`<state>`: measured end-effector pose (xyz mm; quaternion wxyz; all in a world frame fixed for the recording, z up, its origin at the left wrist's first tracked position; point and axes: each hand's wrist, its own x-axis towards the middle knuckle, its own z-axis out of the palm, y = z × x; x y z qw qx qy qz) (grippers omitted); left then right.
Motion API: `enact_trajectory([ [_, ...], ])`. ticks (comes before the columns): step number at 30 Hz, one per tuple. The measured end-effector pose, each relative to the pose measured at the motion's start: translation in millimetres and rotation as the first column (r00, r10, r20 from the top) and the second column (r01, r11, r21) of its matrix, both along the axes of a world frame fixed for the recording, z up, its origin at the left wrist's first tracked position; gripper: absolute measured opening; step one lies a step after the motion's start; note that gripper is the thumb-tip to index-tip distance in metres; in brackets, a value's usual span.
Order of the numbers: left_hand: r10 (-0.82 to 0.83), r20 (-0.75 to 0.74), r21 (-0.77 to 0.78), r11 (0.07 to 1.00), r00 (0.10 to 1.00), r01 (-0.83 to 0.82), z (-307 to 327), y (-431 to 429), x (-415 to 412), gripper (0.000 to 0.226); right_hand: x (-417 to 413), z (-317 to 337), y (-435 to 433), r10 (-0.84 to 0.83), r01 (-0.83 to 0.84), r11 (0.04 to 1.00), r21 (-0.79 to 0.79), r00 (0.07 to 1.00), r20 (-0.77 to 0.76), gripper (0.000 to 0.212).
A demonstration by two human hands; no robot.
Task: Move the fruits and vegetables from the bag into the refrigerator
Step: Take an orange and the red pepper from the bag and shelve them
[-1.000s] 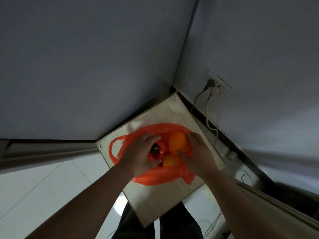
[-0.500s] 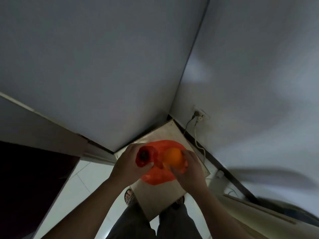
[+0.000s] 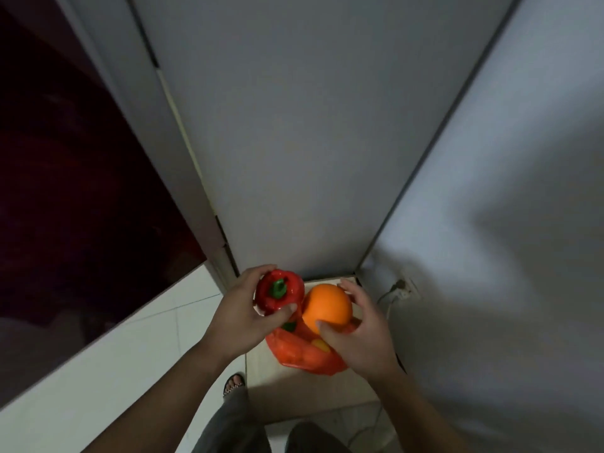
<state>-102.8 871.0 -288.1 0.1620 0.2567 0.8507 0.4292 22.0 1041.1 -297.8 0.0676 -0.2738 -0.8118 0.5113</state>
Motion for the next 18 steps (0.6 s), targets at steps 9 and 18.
enact_trajectory([
  [9,0.289,-0.004,-0.047,0.956,0.957,-0.289,2.6,-46.9,92.0,0.078,22.0,0.4,-18.0,0.343,-0.341,0.939,0.042,0.937,-0.058,0.082],
  [18,0.555,-0.035,-0.148,0.82,0.831,-0.553,12.2,-112.4,149.5,0.084,14.7,4.4,-77.5,0.63,-0.63,0.776,0.033,0.772,-0.091,0.073],
])
